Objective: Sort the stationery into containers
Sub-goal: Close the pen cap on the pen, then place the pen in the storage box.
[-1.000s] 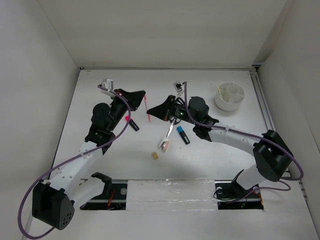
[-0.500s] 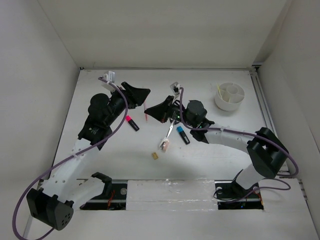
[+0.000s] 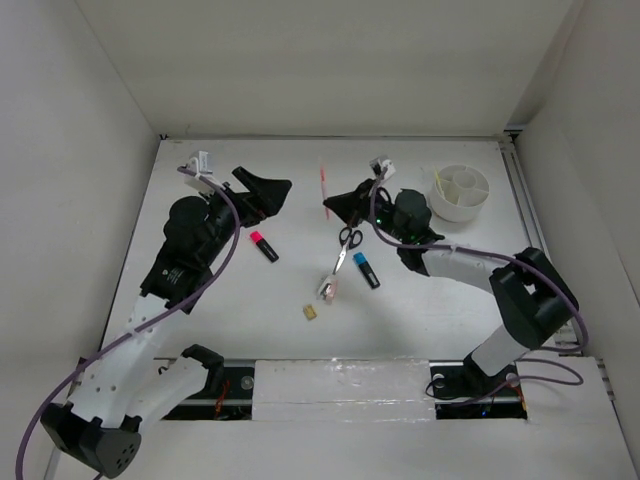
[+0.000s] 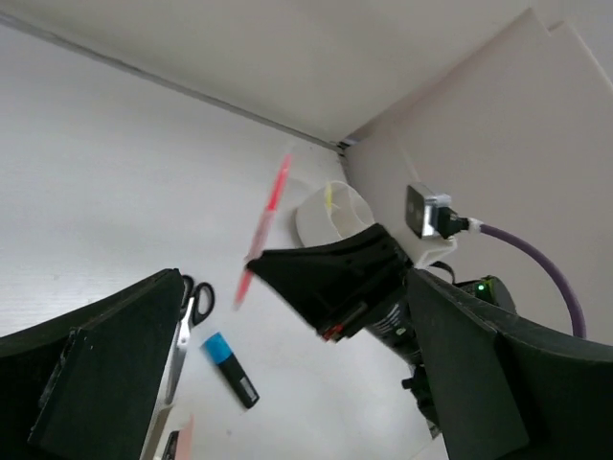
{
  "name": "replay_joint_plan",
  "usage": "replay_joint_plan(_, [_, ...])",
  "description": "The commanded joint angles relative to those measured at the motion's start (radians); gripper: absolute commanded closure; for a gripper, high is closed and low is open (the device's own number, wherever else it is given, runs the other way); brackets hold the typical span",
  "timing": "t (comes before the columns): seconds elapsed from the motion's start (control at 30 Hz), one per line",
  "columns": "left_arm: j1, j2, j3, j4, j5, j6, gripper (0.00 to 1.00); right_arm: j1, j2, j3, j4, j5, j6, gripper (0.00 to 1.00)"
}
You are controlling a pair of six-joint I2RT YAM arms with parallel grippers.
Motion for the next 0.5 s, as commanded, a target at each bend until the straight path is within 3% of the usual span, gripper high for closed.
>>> replay_joint_plan(0.0, [-0.001, -0.026, 0.063, -0.163, -0.146, -0.023, 0.00, -0.078, -0.055, -0.039, 0.077, -0.025, -0.159, 1.00])
replay_joint_plan(0.13, [-0.001, 0.002, 0.152, -0.393, -0.219, 0.027, 0.00, -0.174, -0.150, -0.074, -0.054, 0.067, -0.430, 1.00])
replay_joint_plan(0.2, [-0.001, 0.002, 0.161, -0.479, -0.219, 0.083, 0.00, -0.263, -0.201, -0.074, -0.095, 0.067, -0.479, 1.00])
replay_joint_plan(0.47, [-0.001, -0.062, 0.066, -0.528, -0.199, 0.223, 0.00, -0.507, -0.183, 0.047, -0.325, 0.067, -0.563, 1.00])
